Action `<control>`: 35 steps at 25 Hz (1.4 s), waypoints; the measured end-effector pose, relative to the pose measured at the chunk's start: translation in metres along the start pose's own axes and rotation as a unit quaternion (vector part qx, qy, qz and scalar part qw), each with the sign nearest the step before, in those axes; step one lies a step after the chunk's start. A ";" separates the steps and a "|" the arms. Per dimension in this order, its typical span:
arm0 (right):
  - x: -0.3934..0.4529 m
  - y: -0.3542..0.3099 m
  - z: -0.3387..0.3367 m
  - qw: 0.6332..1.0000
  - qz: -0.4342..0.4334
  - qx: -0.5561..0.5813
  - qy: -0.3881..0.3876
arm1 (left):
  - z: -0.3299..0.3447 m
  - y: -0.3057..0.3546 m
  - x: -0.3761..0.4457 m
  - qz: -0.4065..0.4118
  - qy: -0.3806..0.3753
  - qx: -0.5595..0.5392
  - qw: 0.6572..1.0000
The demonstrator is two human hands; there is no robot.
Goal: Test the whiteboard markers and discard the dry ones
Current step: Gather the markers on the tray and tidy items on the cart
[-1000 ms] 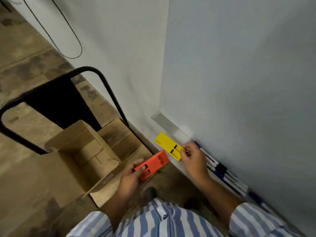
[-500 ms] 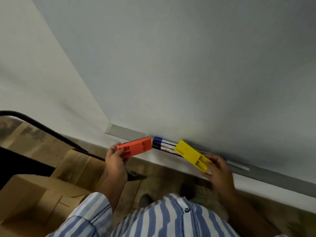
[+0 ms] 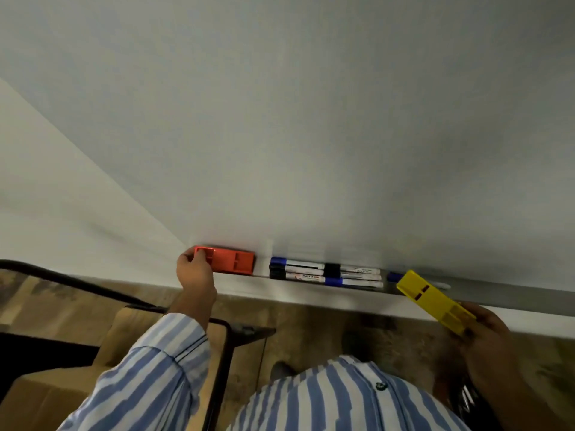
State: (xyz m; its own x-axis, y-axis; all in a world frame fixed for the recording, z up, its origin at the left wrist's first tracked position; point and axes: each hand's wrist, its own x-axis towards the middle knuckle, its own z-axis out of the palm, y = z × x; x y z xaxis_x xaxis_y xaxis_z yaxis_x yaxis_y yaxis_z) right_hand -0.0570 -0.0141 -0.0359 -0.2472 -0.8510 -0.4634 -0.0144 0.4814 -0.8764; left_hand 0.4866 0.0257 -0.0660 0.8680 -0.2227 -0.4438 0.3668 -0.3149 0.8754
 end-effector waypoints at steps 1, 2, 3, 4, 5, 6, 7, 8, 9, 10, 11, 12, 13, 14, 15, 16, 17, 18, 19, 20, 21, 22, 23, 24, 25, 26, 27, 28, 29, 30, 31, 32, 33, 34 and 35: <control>0.004 -0.002 -0.005 1.000 0.000 -0.012 0.001 | 0.002 -0.002 -0.002 0.017 -0.005 0.030 0.999; 0.007 -0.006 -0.010 1.000 0.002 -0.026 -0.006 | 0.003 -0.004 -0.006 0.027 -0.011 0.047 0.998; 0.011 -0.008 -0.014 1.000 -0.001 -0.031 -0.003 | 0.005 -0.003 -0.012 0.030 -0.016 0.050 0.998; 0.014 -0.011 -0.018 0.999 -0.009 -0.033 0.009 | 0.007 -0.004 -0.016 0.029 -0.016 0.049 0.998; 0.020 -0.012 -0.025 0.999 -0.018 -0.027 0.024 | 0.008 -0.003 -0.021 0.025 -0.014 0.051 0.998; 0.027 -0.013 -0.035 0.999 -0.032 -0.020 0.034 | 0.010 -0.004 -0.025 0.026 -0.015 0.063 0.998; 0.034 -0.014 -0.044 0.998 -0.040 -0.020 0.047 | 0.011 -0.005 -0.029 0.030 -0.020 0.079 0.996; 0.039 -0.016 -0.053 0.997 -0.042 -0.017 0.060 | 0.010 -0.008 -0.032 0.037 -0.028 0.093 0.995; 0.046 -0.019 -0.063 0.996 -0.040 -0.005 0.083 | 0.009 -0.010 -0.036 0.042 -0.040 0.107 0.993; 0.051 -0.023 -0.072 0.993 -0.035 0.002 0.109 | 0.008 -0.013 -0.041 0.051 -0.055 0.119 0.990; 0.055 -0.026 -0.080 0.992 -0.032 -0.004 0.125 | 0.007 -0.015 -0.046 0.061 -0.067 0.132 0.987; 0.060 -0.028 -0.087 0.990 -0.028 -0.011 0.137 | 0.006 -0.017 -0.051 0.074 -0.074 0.145 0.984; 0.064 -0.031 -0.091 0.988 -0.025 -0.014 0.149 | 0.006 -0.019 -0.053 0.088 -0.076 0.159 0.980; 0.067 -0.036 -0.094 0.987 -0.022 -0.014 0.158 | 0.006 -0.021 -0.055 0.101 -0.078 0.172 0.977; 0.073 -0.038 -0.098 0.986 -0.018 -0.018 0.164 | 0.005 -0.023 -0.055 0.112 -0.084 0.182 0.973; 0.079 -0.038 -0.099 0.984 -0.013 -0.033 0.176 | 0.004 -0.024 -0.054 0.119 -0.089 0.188 0.971; 0.085 -0.036 -0.100 0.981 -0.013 -0.043 0.190 | 0.003 -0.024 -0.052 0.122 -0.097 0.193 0.969; 0.094 -0.033 -0.103 0.976 -0.015 -0.049 0.210 | 0.003 -0.025 -0.051 0.122 -0.102 0.200 0.967; 0.107 -0.025 -0.108 0.975 -0.022 -0.050 0.216 | 0.002 -0.026 -0.051 0.124 -0.106 0.211 0.964; 0.112 -0.025 -0.105 0.973 -0.027 -0.061 0.220 | 0.002 -0.026 -0.051 0.126 -0.108 0.223 0.961; 0.117 -0.026 -0.099 0.971 -0.030 -0.085 0.221 | 0.003 -0.027 -0.050 0.128 -0.111 0.232 0.958; 0.116 -0.031 -0.091 0.969 -0.028 -0.123 0.211 | 0.004 -0.026 -0.051 0.128 -0.113 0.239 0.956; 0.110 -0.038 -0.079 0.967 -0.036 -0.161 0.193 | 0.005 -0.027 -0.051 0.128 -0.117 0.243 0.954; 0.105 -0.040 -0.070 0.962 -0.046 -0.199 0.180 | 0.006 -0.028 -0.051 0.130 -0.119 0.247 0.953; 0.103 -0.040 -0.062 0.956 -0.059 -0.232 0.170 | 0.008 -0.029 -0.051 0.133 -0.119 0.254 0.951; 0.102 -0.036 -0.057 0.950 -0.066 -0.258 0.165 | 0.009 -0.030 -0.051 0.135 -0.120 0.259 0.949; 0.099 -0.031 -0.054 0.940 -0.077 -0.291 0.162 | 0.010 -0.032 -0.051 0.137 -0.122 0.261 0.948; 0.097 -0.023 -0.052 0.929 -0.087 -0.321 0.160 | 0.010 -0.033 -0.051 0.141 -0.125 0.265 0.946; 0.093 -0.018 -0.047 0.922 -0.093 -0.342 0.157 | 0.009 -0.034 -0.051 0.146 -0.124 0.272 0.943; 0.090 -0.014 -0.043 0.916 -0.098 -0.353 0.161 | 0.009 -0.035 -0.052 0.151 -0.124 0.280 0.940; 0.087 -0.011 -0.038 0.912 -0.103 -0.361 0.164 | 0.009 -0.035 -0.051 0.156 -0.121 0.289 0.937; 0.085 -0.011 -0.034 0.911 -0.105 -0.361 0.168 | 0.009 -0.035 -0.052 0.163 -0.120 0.296 0.934; 0.083 -0.012 -0.031 0.912 -0.101 -0.359 0.171 | 0.009 -0.033 -0.054 0.166 -0.120 0.298 0.933; 0.084 -0.012 -0.030 0.911 -0.103 -0.360 0.172 | 0.010 -0.032 -0.056 0.167 -0.119 0.298 0.932; 0.083 -0.014 -0.031 0.909 -0.102 -0.367 0.169 | 0.010 -0.031 -0.058 0.166 -0.117 0.301 0.932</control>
State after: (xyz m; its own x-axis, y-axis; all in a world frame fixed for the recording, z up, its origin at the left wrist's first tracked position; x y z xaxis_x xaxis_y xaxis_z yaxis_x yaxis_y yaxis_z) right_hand -0.1070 -0.0855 -0.0581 -0.4484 -0.8851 -0.1246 -0.7057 0.4362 -0.5583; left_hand 0.4219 0.0389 -0.0694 0.7781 -0.5727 -0.2581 -0.2250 -0.6377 0.7367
